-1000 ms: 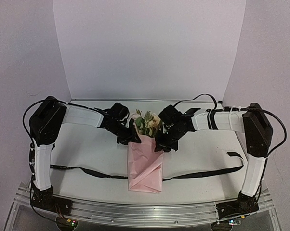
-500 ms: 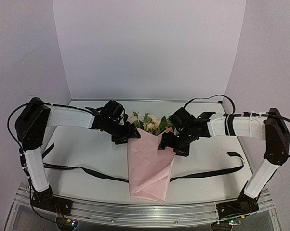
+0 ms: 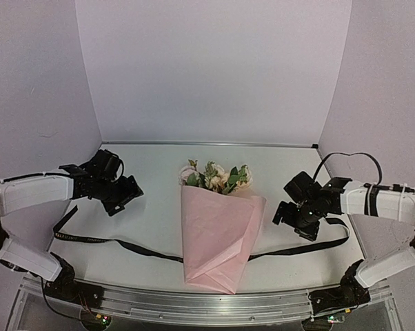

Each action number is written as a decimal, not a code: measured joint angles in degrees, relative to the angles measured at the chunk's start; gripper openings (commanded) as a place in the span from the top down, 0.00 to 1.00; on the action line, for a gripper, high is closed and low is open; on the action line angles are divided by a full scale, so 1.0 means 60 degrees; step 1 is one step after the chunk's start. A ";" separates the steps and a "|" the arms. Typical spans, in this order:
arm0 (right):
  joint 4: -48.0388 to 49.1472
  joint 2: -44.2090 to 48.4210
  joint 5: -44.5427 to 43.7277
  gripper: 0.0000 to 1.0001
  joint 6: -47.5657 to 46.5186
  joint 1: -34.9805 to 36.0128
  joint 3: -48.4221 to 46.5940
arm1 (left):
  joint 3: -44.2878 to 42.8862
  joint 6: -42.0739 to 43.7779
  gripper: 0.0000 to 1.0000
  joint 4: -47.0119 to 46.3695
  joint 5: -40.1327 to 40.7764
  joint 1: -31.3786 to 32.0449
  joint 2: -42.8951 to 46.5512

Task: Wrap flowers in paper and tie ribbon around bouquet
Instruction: Pick up the ribbon at the center of the board.

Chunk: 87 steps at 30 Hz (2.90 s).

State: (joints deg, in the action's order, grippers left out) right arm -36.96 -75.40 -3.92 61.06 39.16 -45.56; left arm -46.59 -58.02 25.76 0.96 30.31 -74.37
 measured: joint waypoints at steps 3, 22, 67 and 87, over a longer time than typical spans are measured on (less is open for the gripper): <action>-0.0212 0.0997 -0.0202 0.10 0.0459 -0.0017 0.0683 | 0.0551 -0.0986 0.14 0.1047 0.0721 0.0049 0.0964; -0.1130 0.2726 -0.0704 0.13 0.2109 -0.1898 0.2801 | 0.2310 -0.5185 0.32 0.2290 0.1383 0.0015 0.0845; 0.1345 -0.2914 -0.0036 1.00 0.1050 -0.4330 -0.0572 | 0.0248 -0.0215 1.00 -0.2001 0.1667 -0.2274 -0.3031; 0.1419 -0.2038 -0.0063 1.00 0.0644 -0.3776 -0.0507 | 0.0585 0.1427 1.00 -0.3460 0.1169 -0.2664 -0.2836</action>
State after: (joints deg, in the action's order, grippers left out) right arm -28.45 -87.62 -4.29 64.93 16.50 -48.60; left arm -43.08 -49.46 5.00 7.97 14.32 -91.38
